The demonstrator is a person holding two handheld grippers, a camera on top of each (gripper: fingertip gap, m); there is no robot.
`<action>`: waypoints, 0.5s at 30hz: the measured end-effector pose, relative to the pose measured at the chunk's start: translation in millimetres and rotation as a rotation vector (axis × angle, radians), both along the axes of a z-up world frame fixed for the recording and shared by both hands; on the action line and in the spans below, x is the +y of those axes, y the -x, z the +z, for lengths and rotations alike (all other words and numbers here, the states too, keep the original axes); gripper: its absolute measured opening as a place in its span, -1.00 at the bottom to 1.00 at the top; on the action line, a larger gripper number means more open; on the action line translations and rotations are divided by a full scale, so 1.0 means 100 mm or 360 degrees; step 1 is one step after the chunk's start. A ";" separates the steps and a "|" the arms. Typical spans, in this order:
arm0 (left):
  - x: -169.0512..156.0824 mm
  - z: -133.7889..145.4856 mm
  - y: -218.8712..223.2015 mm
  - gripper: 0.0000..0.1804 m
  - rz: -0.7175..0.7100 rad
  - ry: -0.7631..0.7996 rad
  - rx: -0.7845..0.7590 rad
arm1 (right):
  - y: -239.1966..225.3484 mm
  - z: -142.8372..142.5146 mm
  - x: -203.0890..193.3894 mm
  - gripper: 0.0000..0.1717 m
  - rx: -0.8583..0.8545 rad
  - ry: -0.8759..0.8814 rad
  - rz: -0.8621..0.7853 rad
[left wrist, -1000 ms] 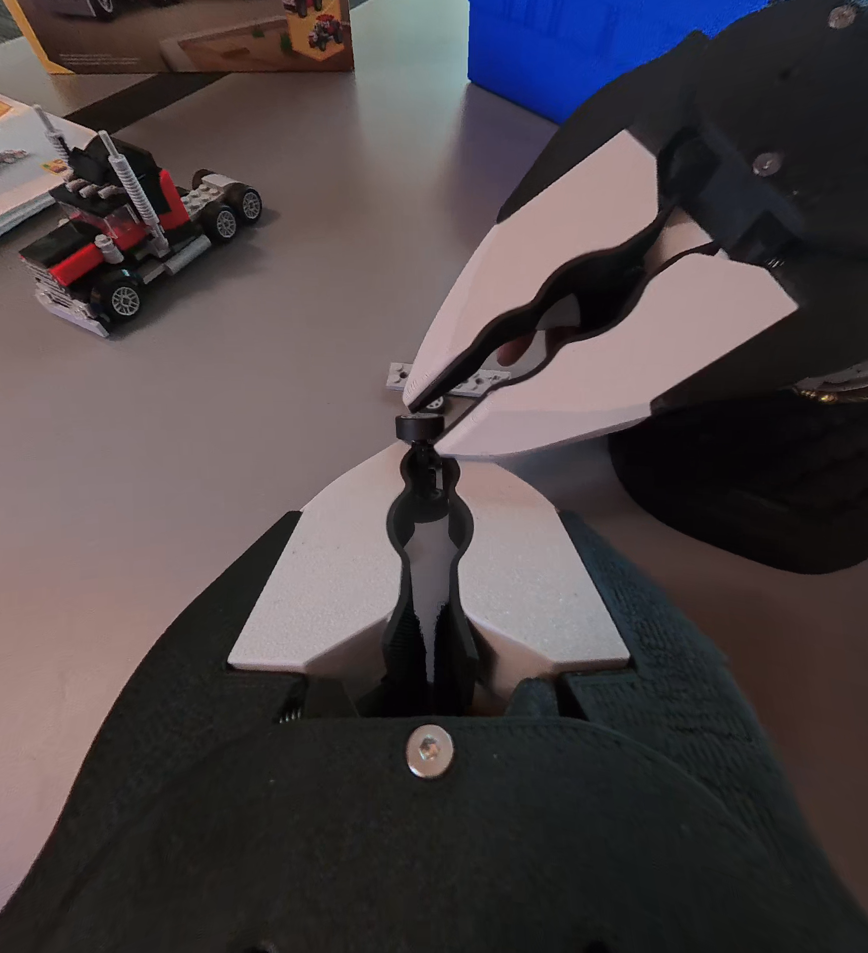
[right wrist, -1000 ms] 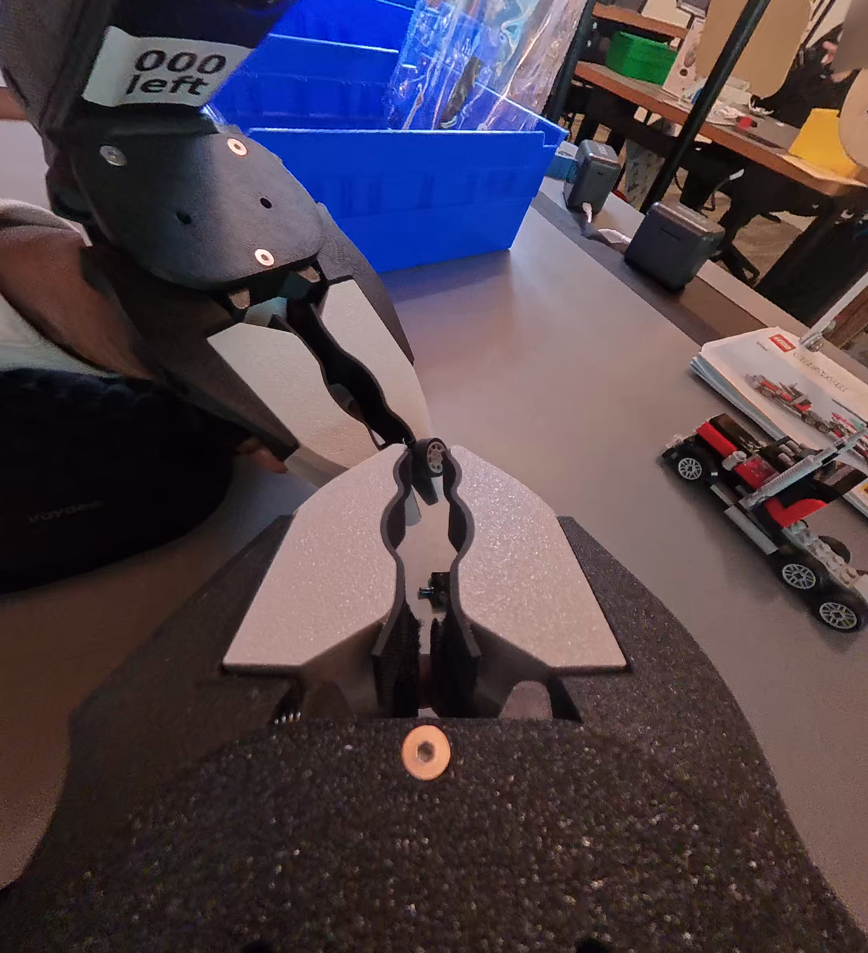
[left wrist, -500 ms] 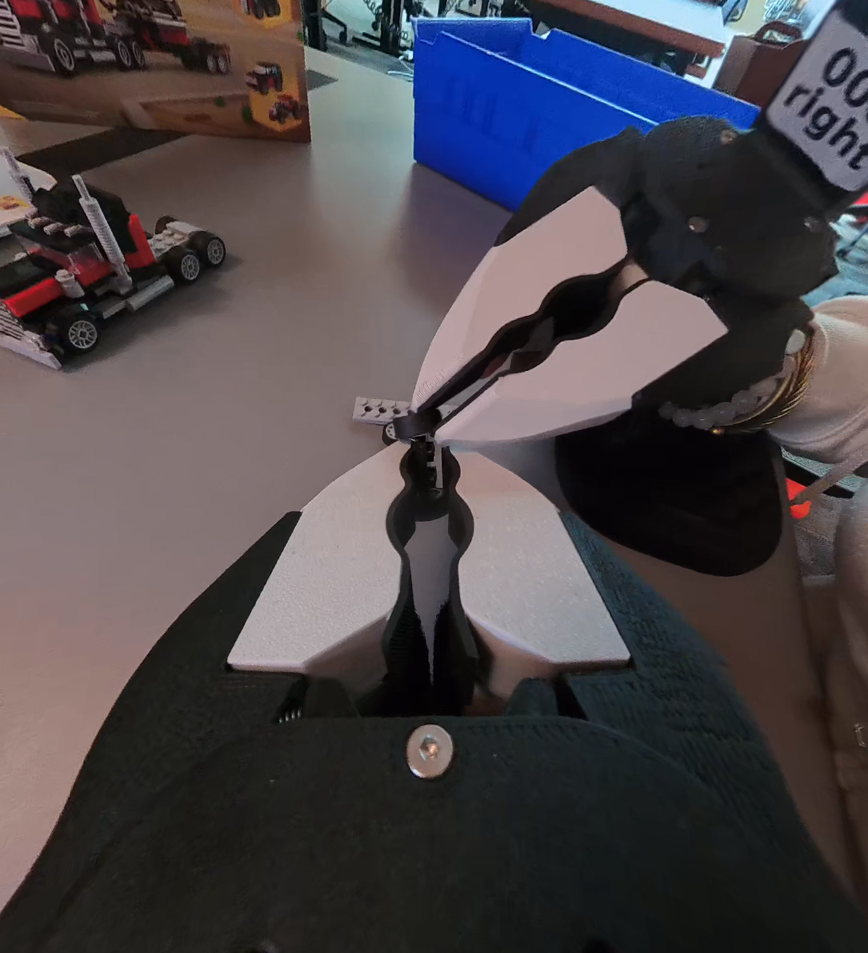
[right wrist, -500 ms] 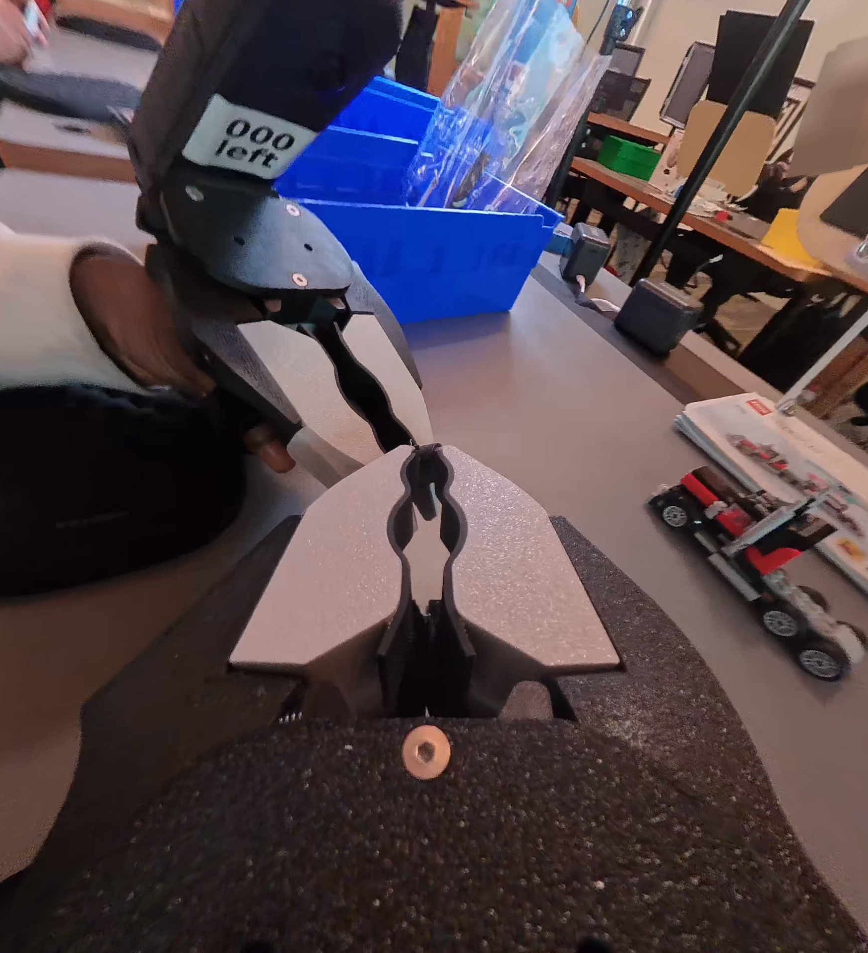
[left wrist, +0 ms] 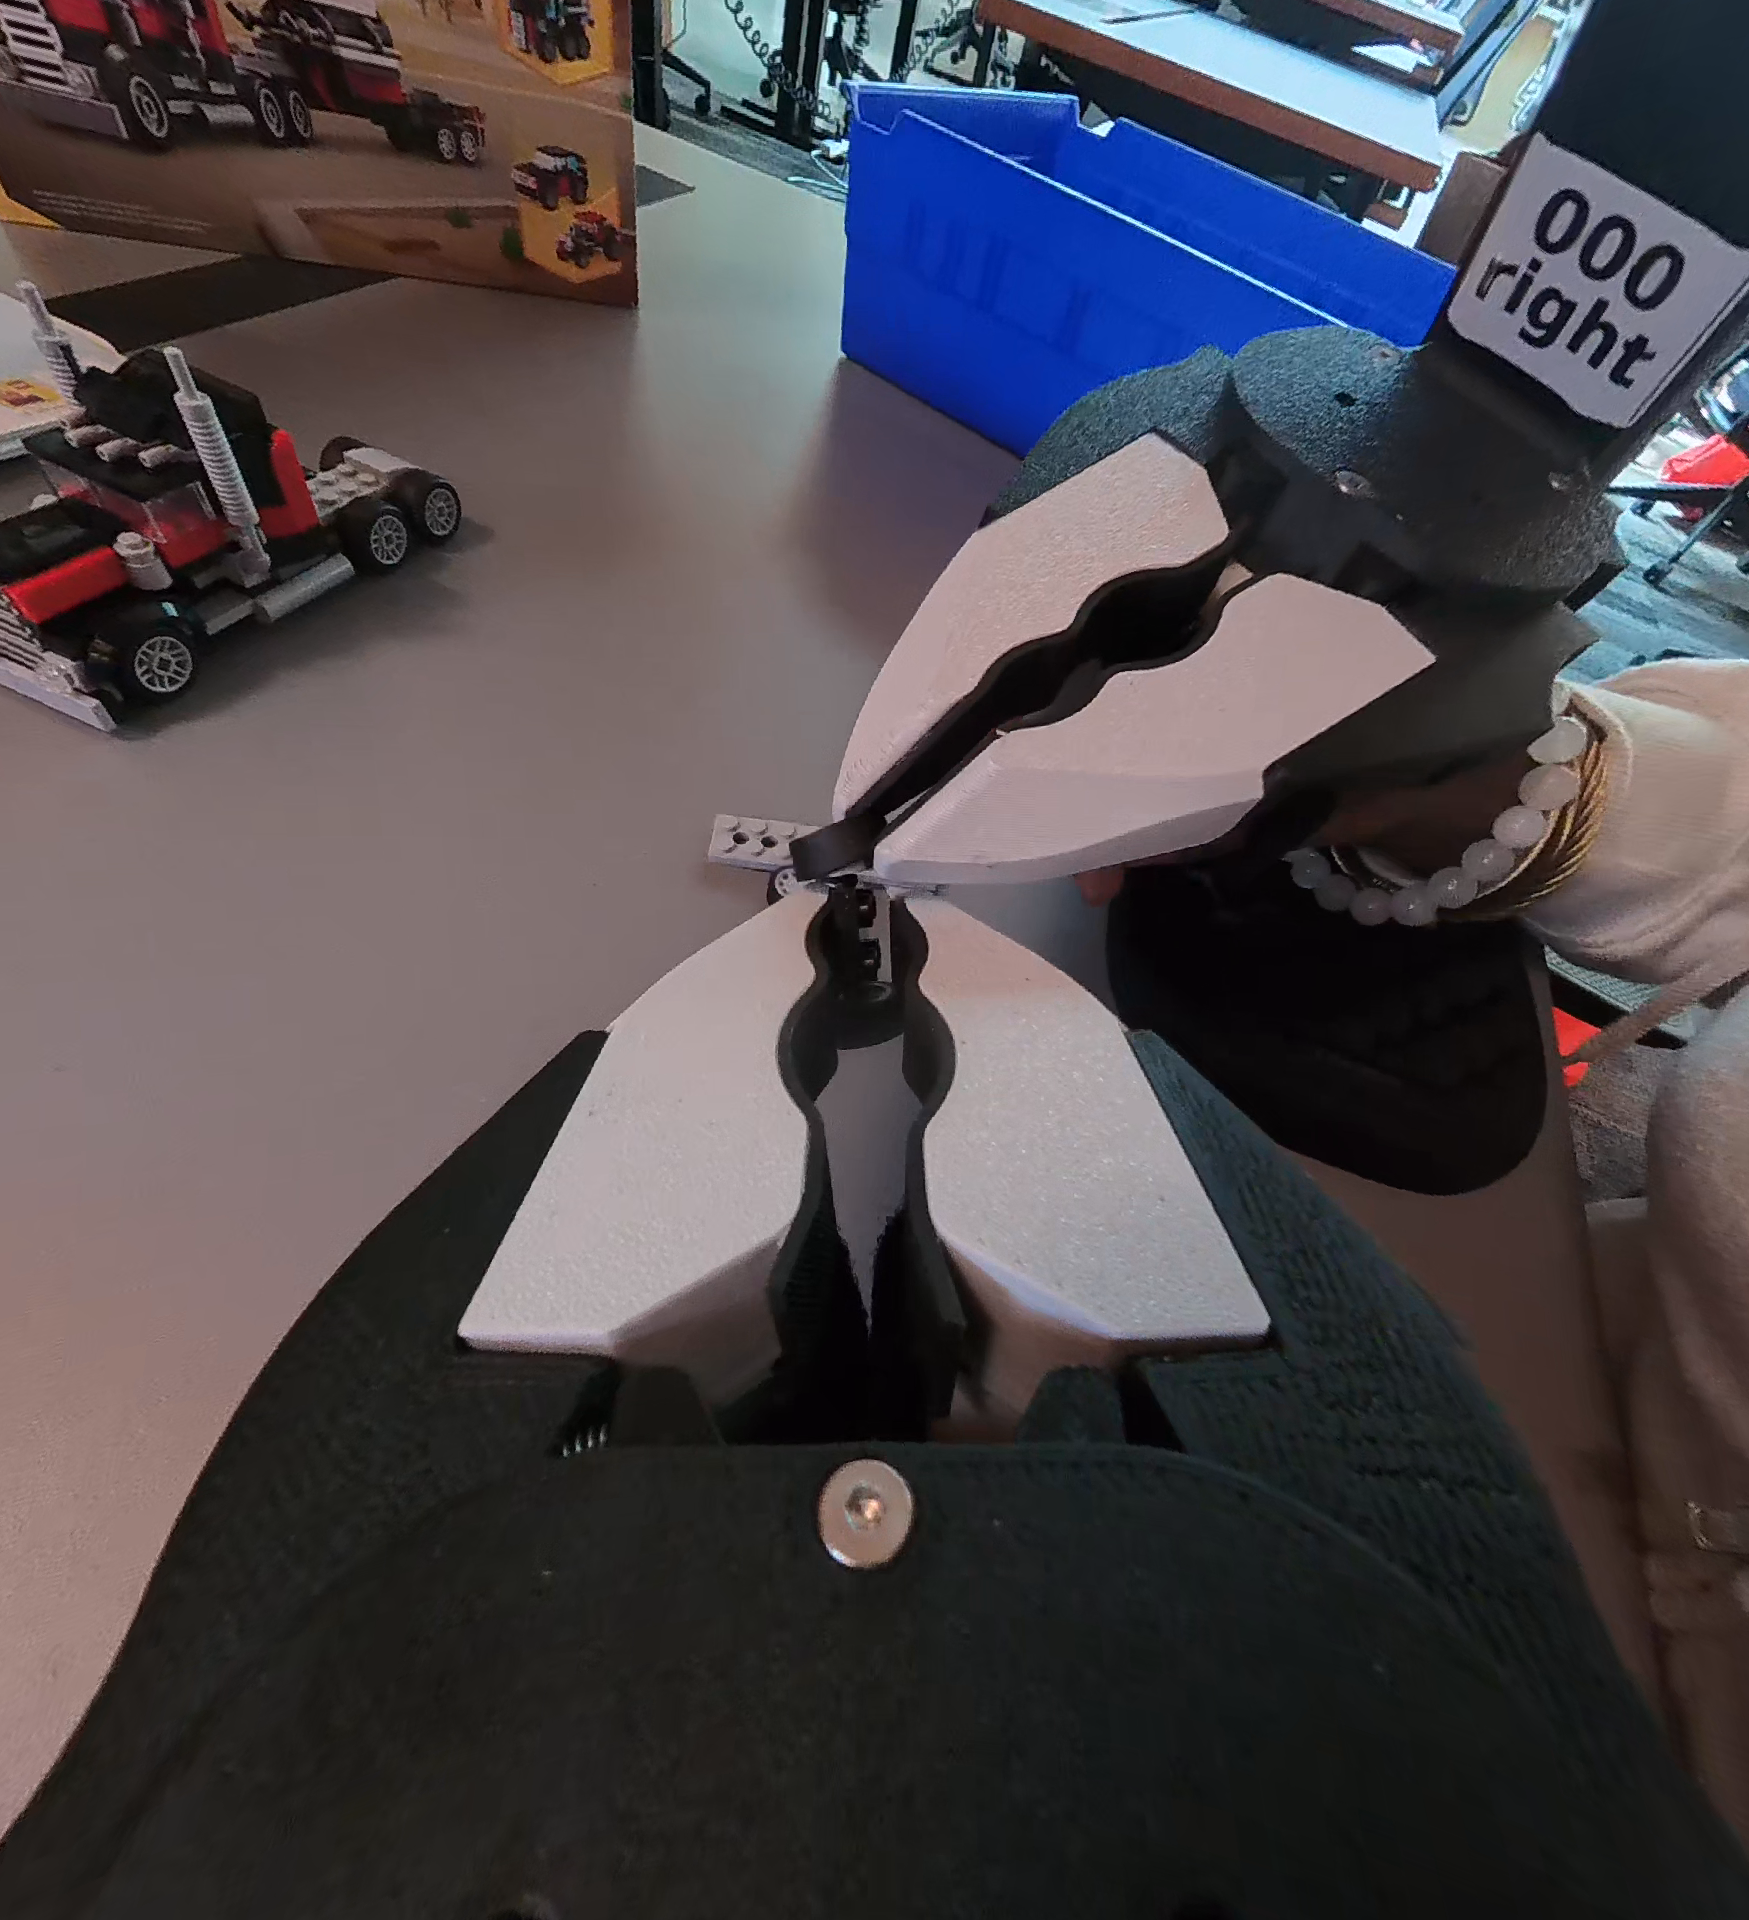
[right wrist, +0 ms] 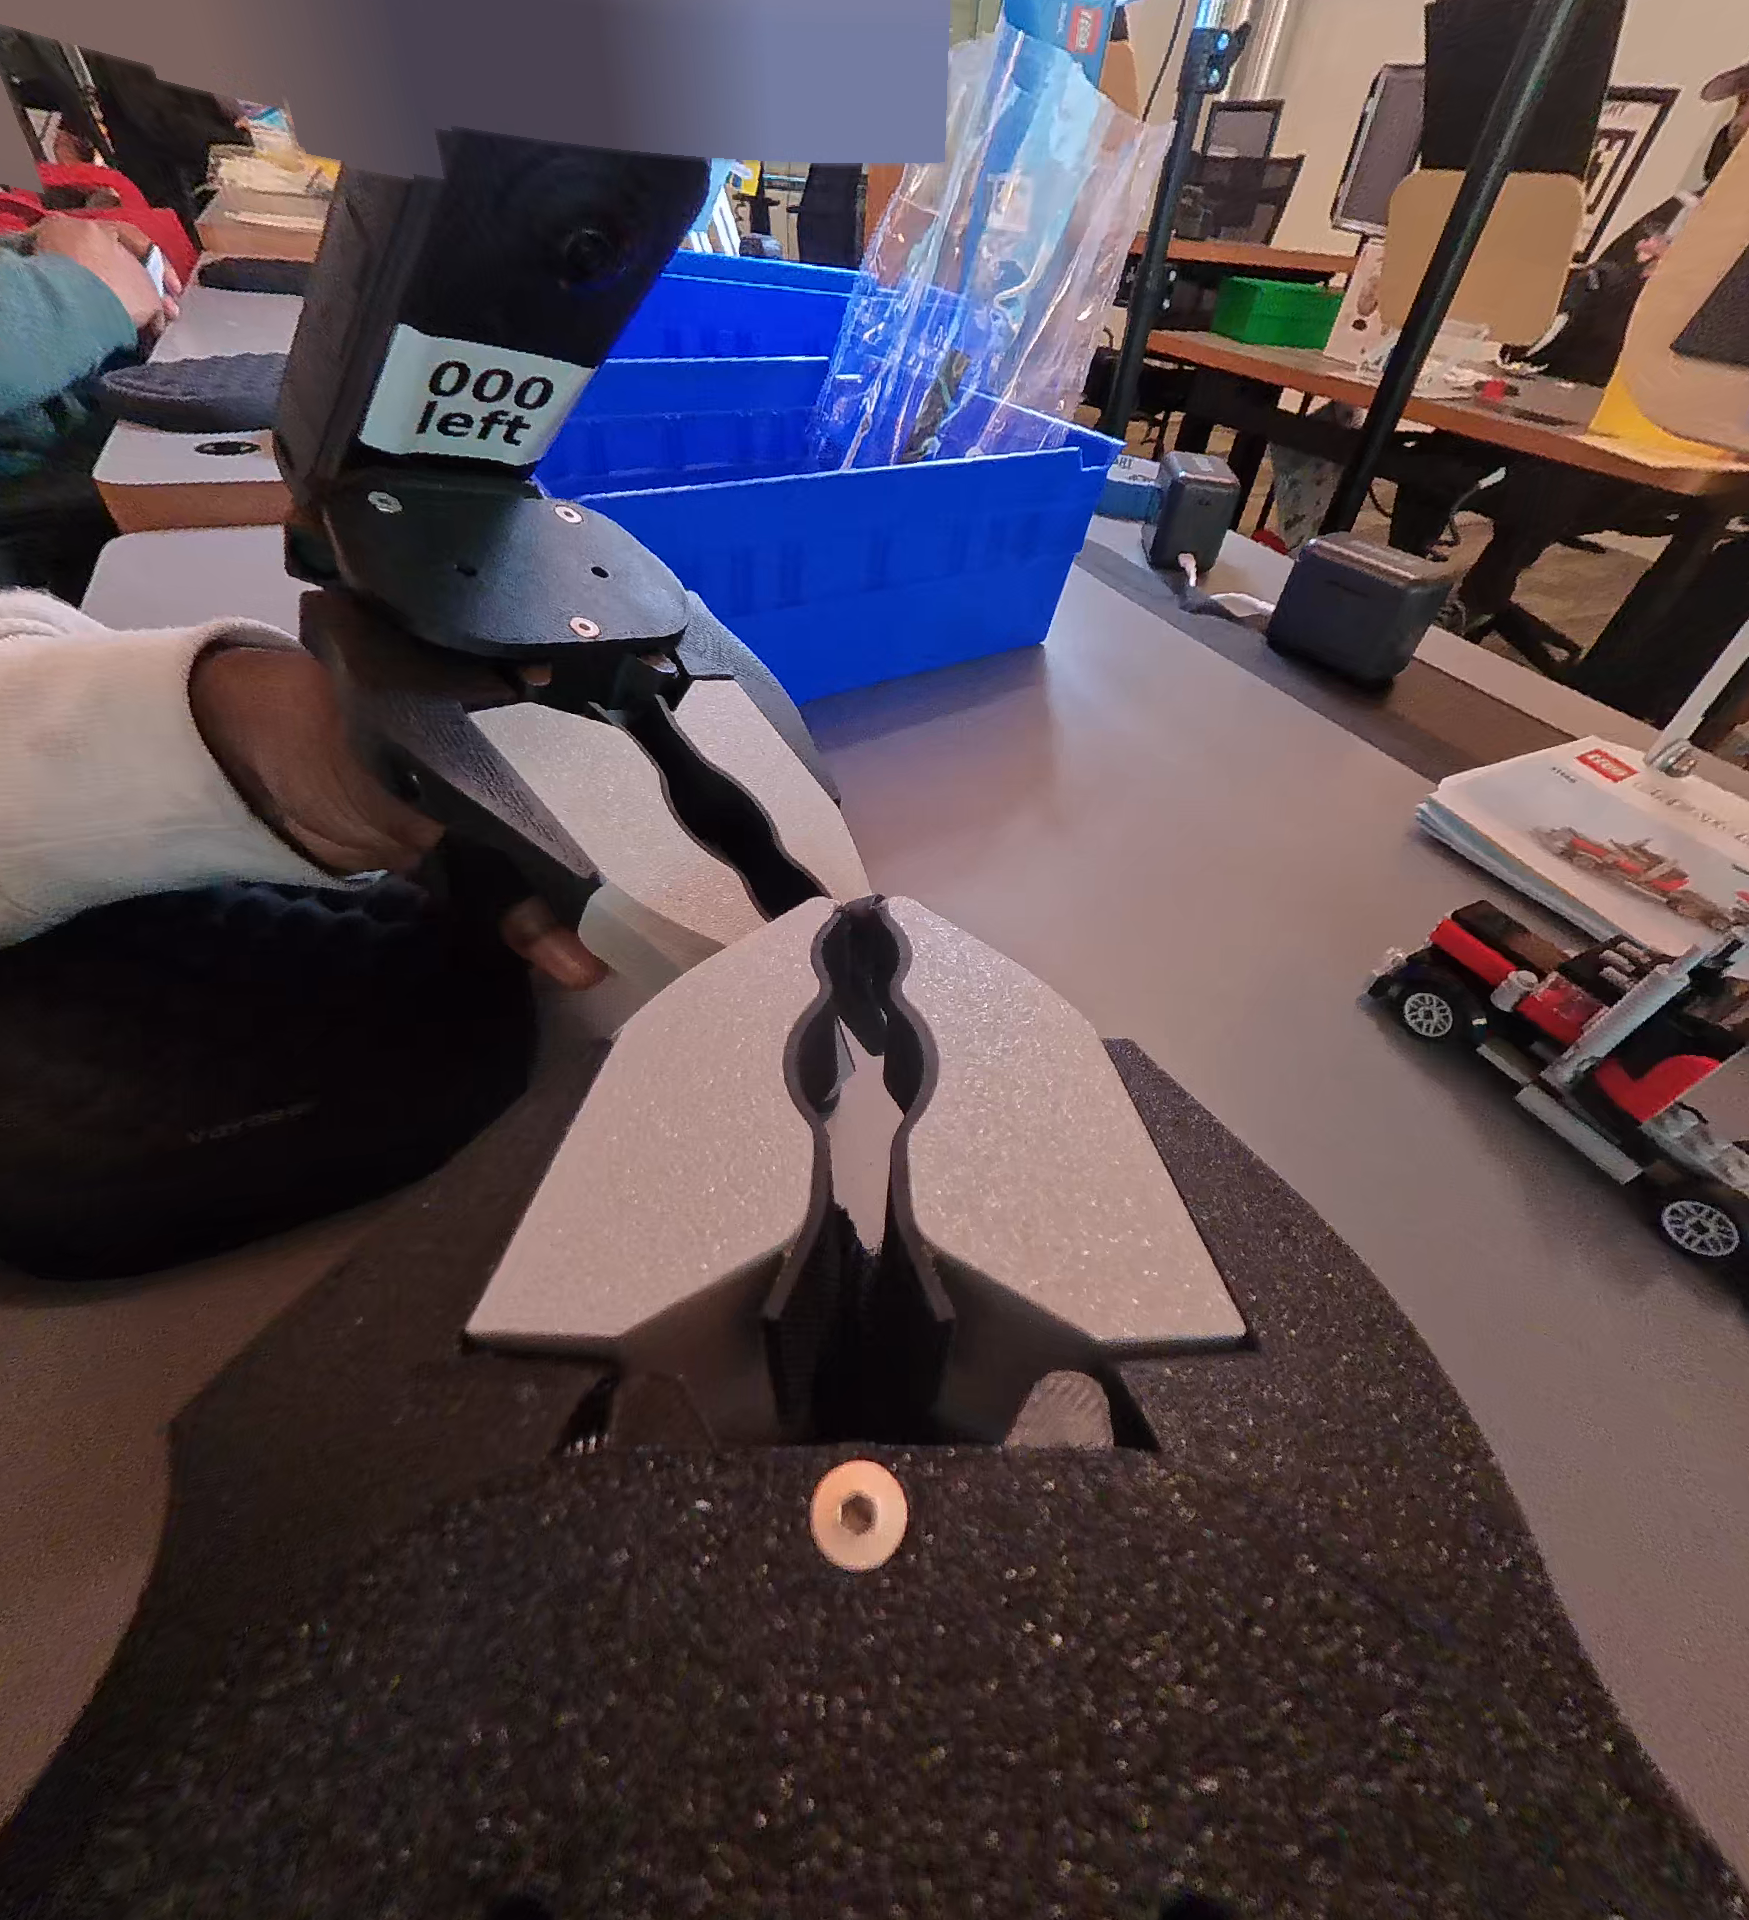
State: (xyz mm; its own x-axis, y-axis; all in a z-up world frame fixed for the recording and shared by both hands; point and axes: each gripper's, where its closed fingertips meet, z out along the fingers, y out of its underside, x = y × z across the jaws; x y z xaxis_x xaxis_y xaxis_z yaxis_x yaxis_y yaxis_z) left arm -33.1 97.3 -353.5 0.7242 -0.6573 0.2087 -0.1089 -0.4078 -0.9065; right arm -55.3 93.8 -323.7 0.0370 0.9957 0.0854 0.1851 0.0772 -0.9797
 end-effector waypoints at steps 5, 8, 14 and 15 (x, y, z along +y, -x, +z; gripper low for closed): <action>0.02 -0.01 0.01 -0.91 0.0032 0.0016 -0.0017 | 0.00 -0.01 0.04 -0.97 -0.0023 -0.0025 -0.0021; 0.03 -0.03 0.02 -0.90 0.0050 0.0029 -0.0006 | 0.01 -0.03 0.07 -0.97 -0.0046 -0.0019 -0.0059; -0.07 -0.07 -0.09 -0.94 -0.0116 0.0050 0.0019 | -0.08 -0.05 0.43 -1.00 -0.0106 -0.0136 -0.0421; -0.15 -0.09 -0.17 -0.94 -0.0201 -0.0007 0.0100 | -0.25 -0.03 0.71 -1.00 -0.0108 -0.0150 -0.0578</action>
